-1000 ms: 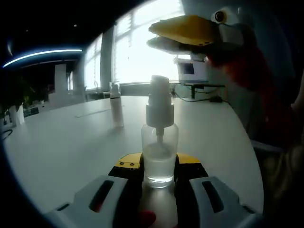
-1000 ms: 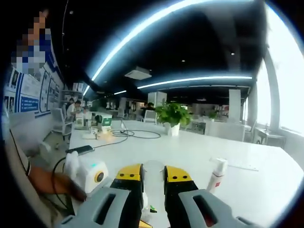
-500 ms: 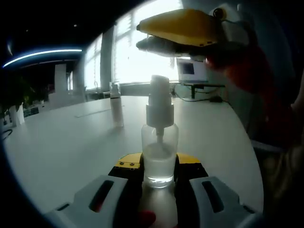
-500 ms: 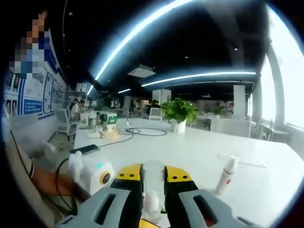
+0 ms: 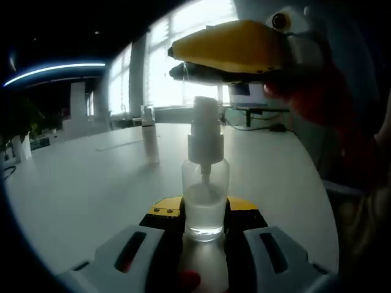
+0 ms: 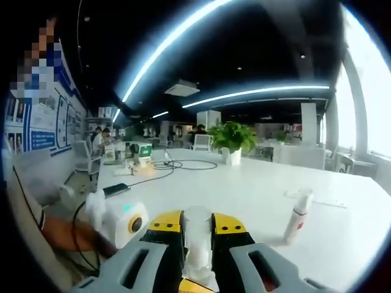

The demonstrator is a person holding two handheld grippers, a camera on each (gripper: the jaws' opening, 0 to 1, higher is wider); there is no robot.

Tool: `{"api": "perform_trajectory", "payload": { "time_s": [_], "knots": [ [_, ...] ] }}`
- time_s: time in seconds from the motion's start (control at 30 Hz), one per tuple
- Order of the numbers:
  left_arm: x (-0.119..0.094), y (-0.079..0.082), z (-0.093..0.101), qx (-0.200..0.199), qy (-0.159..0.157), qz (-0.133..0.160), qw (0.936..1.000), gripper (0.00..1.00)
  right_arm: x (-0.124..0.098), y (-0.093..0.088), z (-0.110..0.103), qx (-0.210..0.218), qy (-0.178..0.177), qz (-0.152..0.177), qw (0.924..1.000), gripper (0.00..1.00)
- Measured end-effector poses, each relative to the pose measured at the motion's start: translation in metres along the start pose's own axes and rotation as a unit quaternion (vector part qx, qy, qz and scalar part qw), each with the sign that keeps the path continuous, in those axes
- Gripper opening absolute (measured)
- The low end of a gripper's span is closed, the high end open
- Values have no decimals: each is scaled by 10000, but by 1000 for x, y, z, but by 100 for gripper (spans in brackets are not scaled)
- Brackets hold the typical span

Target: Clamp pump bottle remove cover press pump head put on cover

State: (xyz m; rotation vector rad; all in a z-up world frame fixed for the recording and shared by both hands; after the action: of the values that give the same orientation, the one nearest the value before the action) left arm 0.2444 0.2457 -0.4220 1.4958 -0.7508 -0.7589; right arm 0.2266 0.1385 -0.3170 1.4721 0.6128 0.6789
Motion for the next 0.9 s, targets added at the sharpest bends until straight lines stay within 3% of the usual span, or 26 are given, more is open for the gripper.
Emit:
{"api": "perform_trajectory", "payload": {
  "time_s": [0.9],
  "knots": [
    [1,0,1,2,-4,0,10000,16,-2,-13,0,151,-11,-122,9998,12]
  ]
}}
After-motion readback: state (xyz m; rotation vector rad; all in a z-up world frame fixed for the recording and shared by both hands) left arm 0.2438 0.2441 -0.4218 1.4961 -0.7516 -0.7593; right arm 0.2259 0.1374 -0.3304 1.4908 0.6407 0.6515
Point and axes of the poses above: the point that each gripper's makers call its tool centre point, and the gripper's own axes: x roughly forward along the fingers, z roughly to its right, y roughly out of its top, the point moved 9 cm from there along -x, roughly backward along the fingers, and after that the axes turned 9 degrees about z, right-handed, at the moved point
